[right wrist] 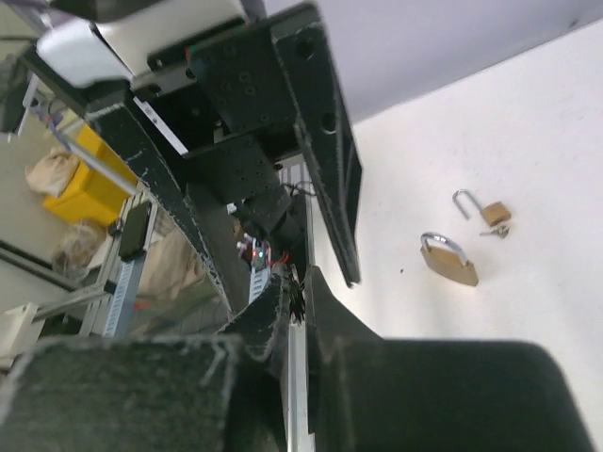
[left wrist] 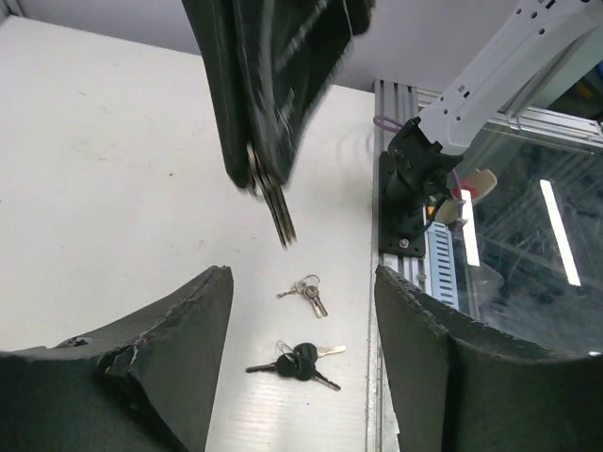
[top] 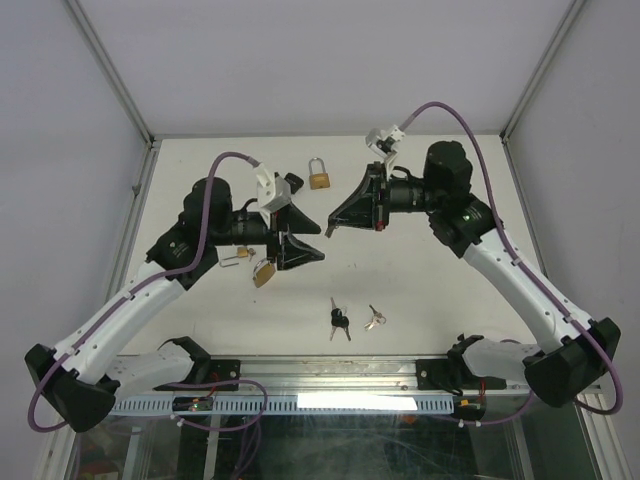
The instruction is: Unlock with the key
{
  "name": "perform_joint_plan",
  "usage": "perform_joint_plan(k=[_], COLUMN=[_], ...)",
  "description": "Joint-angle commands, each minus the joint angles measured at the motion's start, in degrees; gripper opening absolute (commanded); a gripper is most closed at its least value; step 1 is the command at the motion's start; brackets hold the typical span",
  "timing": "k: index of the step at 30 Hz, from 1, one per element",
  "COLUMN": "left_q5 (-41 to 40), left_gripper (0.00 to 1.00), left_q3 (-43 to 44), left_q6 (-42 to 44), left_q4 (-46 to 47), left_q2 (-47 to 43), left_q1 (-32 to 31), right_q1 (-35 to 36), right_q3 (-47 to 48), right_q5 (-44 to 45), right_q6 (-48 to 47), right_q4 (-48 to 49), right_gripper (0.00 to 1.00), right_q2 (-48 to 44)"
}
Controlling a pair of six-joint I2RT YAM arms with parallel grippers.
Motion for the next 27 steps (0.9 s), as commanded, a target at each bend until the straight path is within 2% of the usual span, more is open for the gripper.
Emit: perform_joint_plan(k=[1,4,6,9,12,13,17,24,27], left_q5=[-2.89,-3.95,-3.81,-3.87,-4.22,-4.32,-3.92,1.43,2.52], left_gripper=[0.64,0.64,0.61,0.50,0.30,0.27,0.28,0.30,0.27], left_q3=[-5.17,-4.85,-3.73,-1.62,-0.05,0.41,2.38,2.31,3.01], left_q6=[-2.04,-1.75,-1.66,-2.71,-3.62,-3.42,-1.10,4.77,5.11], left_q4=[13.61,14.78,16.31,18.68,21.02,21.56,21.83,23.86,24.25], left_q2=[-7.26,-7.68,-7.36,-6.15,-5.35,-5.25,-4.94,-4.82,-3.85], left_q1=[0.12,0.50,0.87,1.07,1.01,1.07,1.05,0.85,0.84], right_q1=[-1.94,-1.95,-2.03,-2.07,-2.09,-2.08,-2.06,-1.99,-2.06], right_q3=[-3.88,-5.21,-6.35,-7.03,-7.27,-7.33,-7.52,-7.53,-7.32], right_q5=[0.88,1.03,1.44,2.71,3.77,3.91,3.83,3.96,3.70], right_q6=[16.07,20.30,23.21,25.27,25.53,25.55,25.80,25.62,25.75], right_q4=[25.50,32.60,38.67,43.93,45.32,45.48,45.63,45.15,45.26], right_gripper=[0.00,0.00,0.00,0.00,0.00,0.00,0.00,0.00,0.00], right_q2=[-6.29,-7.37,-7.84,-8.34,-8.58,-8.62,-8.63,-8.16,-7.89])
